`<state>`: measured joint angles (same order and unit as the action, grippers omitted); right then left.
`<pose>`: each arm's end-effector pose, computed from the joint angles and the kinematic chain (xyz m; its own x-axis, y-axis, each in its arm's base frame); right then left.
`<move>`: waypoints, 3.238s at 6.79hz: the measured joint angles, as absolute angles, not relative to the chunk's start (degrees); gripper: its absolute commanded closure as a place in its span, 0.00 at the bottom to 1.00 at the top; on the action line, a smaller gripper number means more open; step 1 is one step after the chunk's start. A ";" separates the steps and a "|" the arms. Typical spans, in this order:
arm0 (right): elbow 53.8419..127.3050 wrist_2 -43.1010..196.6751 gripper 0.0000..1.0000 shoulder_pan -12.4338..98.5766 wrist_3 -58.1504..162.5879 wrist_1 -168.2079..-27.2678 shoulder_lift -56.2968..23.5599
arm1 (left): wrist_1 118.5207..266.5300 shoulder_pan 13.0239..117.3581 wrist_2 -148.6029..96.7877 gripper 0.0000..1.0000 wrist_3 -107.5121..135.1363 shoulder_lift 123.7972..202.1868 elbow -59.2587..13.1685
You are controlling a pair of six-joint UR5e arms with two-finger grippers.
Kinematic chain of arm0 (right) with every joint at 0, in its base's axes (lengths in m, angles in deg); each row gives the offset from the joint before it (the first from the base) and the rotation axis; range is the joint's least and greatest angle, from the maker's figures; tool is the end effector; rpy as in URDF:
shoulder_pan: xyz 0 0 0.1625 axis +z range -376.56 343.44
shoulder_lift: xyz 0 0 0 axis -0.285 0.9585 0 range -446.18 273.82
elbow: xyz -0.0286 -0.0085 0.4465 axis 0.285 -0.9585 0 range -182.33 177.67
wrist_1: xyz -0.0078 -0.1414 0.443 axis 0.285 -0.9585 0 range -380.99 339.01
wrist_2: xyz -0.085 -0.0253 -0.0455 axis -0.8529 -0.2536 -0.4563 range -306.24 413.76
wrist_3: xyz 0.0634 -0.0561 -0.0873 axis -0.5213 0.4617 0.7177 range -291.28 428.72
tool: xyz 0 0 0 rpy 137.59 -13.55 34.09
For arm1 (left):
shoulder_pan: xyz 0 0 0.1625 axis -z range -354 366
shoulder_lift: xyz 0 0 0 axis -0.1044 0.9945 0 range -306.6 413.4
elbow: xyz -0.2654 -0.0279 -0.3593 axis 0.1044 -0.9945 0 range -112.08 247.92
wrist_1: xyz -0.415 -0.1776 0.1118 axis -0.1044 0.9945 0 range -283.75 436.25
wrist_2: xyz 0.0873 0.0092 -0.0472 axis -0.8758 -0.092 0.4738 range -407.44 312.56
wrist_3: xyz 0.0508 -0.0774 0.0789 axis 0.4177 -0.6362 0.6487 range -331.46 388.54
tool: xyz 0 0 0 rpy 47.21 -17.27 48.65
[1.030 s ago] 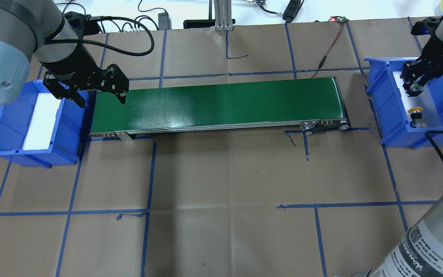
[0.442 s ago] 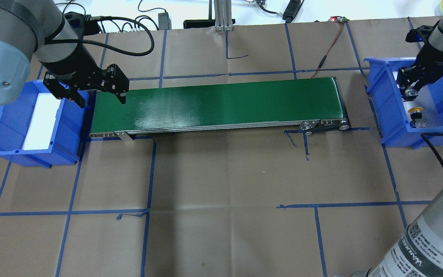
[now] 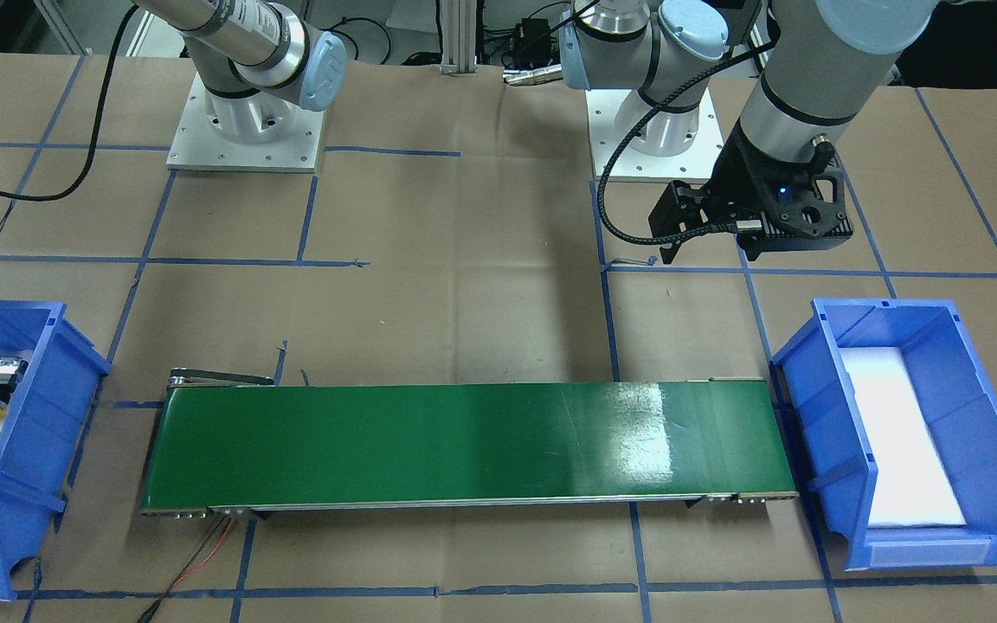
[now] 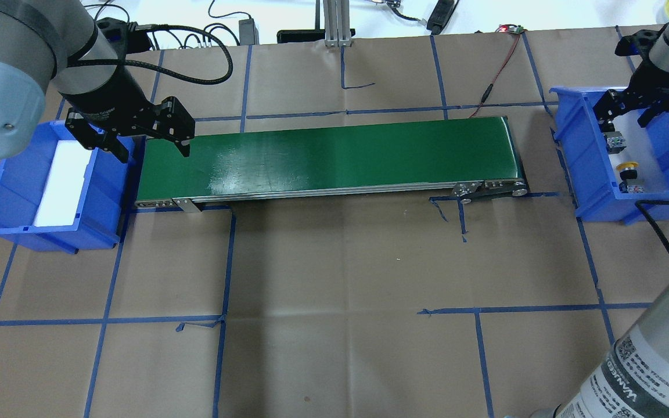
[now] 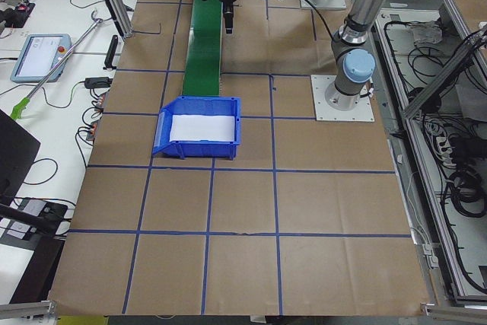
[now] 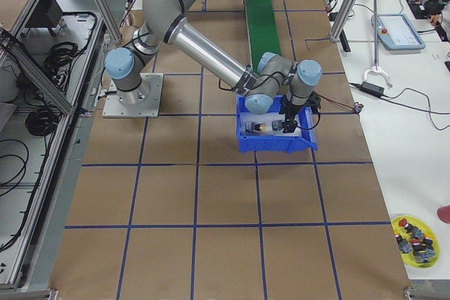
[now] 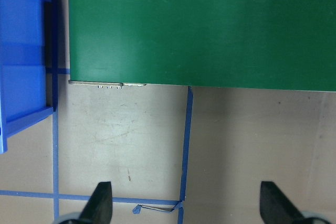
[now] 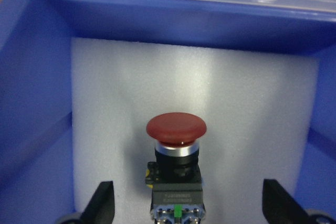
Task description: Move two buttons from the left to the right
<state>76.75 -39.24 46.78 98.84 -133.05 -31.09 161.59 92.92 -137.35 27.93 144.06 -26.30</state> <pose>-0.2270 -0.7350 0.2235 -0.9977 -0.0621 0.0283 -0.0604 0.9966 0.0554 -0.1039 -0.5546 0.4500 -0.9979 -0.0643 0.0015 -0.0643 0.9979 0.0041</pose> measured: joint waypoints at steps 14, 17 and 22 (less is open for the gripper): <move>92.23 -39.42 0.00 78.92 53.97 -116.80 7.65 | 161.59 92.92 -137.35 0.00 27.97 144.16 -26.12; 92.50 -36.99 0.00 77.65 56.43 -116.65 8.63 | 161.59 92.92 -137.35 0.00 27.95 144.15 -26.12; 92.61 -33.35 0.00 78.23 56.70 -116.79 8.85 | 161.59 92.92 -137.35 0.00 27.93 144.19 -26.12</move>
